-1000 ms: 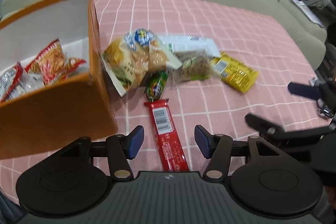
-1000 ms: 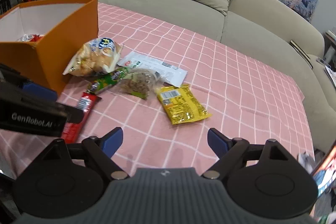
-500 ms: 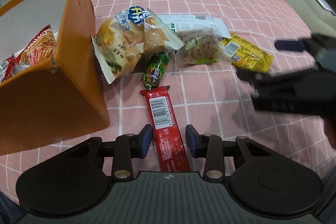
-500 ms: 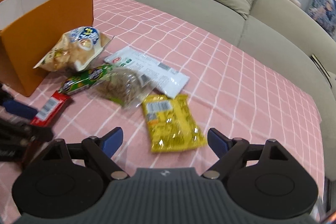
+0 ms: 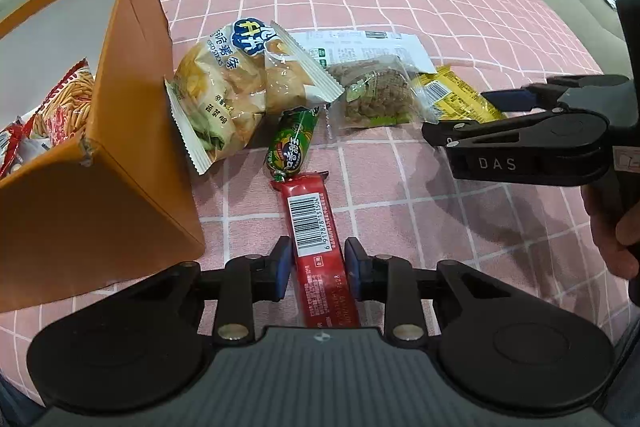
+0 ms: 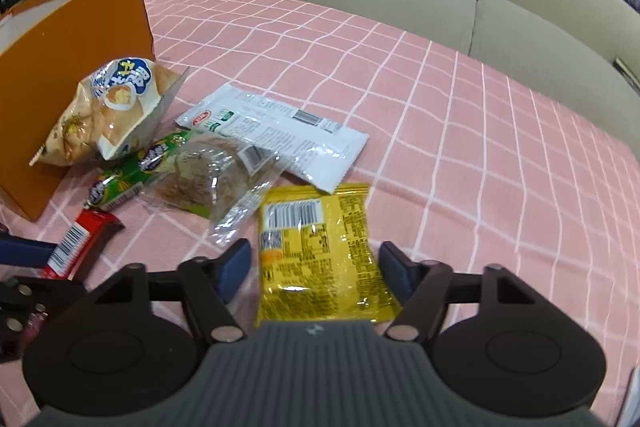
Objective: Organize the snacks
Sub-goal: 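Grasp the red chocolate bar with the left tool while the right tool grasps the yellow packet, then carry the red bar and yellow packet over the box with both tools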
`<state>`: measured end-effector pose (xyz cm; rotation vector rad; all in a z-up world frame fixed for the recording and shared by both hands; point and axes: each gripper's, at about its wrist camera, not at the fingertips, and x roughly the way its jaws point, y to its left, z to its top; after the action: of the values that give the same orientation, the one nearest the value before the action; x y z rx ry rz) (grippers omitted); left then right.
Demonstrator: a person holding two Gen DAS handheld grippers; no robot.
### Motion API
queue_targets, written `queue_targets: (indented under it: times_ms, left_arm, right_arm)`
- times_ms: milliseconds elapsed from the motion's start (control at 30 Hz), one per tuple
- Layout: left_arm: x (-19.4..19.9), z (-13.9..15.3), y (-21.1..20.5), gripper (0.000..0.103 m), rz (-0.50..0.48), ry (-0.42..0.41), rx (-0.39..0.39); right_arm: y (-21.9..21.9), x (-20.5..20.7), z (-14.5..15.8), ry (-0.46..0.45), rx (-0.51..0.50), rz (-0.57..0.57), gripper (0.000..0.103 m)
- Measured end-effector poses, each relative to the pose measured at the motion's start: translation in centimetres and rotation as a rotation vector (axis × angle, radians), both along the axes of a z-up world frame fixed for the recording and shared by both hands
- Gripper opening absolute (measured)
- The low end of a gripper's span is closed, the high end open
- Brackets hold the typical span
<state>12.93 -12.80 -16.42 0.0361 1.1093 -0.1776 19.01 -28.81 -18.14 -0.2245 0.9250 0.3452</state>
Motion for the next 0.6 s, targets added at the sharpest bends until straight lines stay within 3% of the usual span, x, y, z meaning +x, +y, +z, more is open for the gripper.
queue_targets:
  times_ms: [167, 600]
  left_arm:
    - [0.0, 0.1, 0.3, 0.029, -0.001, 0.011, -0.002]
    - [-1.0, 0.0, 1.5, 0.027, -0.024, 0.013, 0.006]
  right_arm:
    - [1.2, -1.4, 0.4, 0.027, -0.024, -0.075, 0.053]
    - [3.8, -8.5, 1.4, 0.125, 0.001, -0.259, 0.052]
